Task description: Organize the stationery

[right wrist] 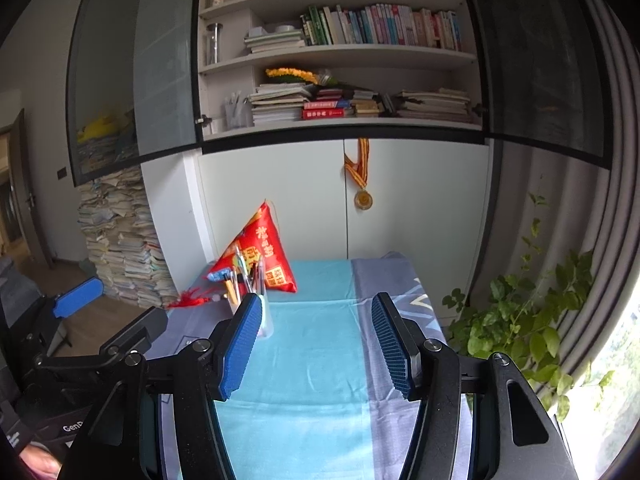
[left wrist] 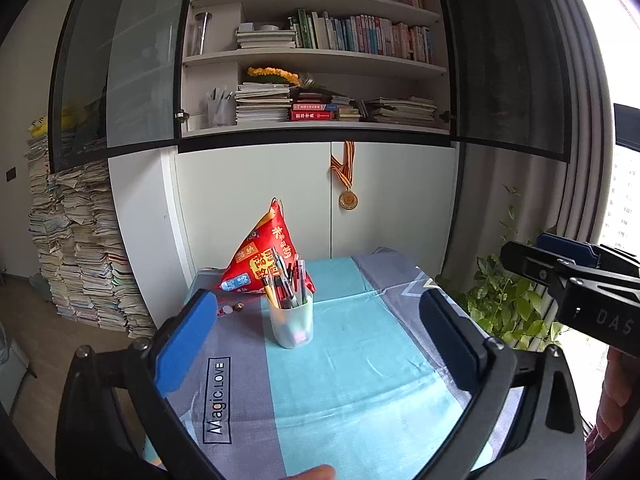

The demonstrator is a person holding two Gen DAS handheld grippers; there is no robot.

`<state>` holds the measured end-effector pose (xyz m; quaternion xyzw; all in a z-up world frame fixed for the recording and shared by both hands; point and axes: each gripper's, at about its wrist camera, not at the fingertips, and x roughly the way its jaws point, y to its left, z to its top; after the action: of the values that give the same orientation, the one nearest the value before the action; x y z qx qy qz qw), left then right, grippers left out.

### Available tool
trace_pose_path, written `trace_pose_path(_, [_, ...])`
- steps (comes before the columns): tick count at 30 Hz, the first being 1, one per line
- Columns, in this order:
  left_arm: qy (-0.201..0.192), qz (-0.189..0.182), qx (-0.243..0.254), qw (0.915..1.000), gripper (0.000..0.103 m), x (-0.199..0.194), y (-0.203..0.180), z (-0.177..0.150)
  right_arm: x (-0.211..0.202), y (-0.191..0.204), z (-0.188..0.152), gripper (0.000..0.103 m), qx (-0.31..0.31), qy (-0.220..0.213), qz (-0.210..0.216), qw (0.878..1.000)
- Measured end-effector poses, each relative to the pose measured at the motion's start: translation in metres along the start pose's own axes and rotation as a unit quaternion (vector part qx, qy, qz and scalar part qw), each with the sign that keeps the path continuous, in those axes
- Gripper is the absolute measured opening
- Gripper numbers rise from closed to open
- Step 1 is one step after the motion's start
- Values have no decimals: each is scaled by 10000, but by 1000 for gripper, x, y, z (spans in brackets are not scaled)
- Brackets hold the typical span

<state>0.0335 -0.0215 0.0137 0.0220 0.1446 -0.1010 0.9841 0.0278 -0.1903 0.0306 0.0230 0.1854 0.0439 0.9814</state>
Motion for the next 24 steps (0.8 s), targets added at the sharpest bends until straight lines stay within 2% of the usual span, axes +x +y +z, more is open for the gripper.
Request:
trace_pose_path(5, [-138,51,147,9998,102,-14,-8,1,-17,-1,0,61,9,-152,-44,9999])
trace_pose_path(6, [-161,40,148,9998,102,-16,-9,1,-20,-1,0,70,28,-171,-60,9998])
trace_pose_path(7, [-189,29,148,9997,102,-18,-10,2,-22,-2,0,73,51,-210,-68,9997])
trace_pose_path(14, [-282,106,70,9995,102,-28,-13,26,-43,-4,13,75,108,-506,-115,9986])
trace_pose_path(16, [-365,151,27,9992,102,-32,-14,32,-51,-5,19,82,180,-626,-126,9978])
trace_pose_path(20, [-438,98,45,9990,102,-35,-18,32,-61,-8,23,84,284,-863,-218,9956])
trace_pose_path(24, [-393,67,99,9992,102,-33,-21,28,-58,-10,23,84,274,-817,-218,9960])
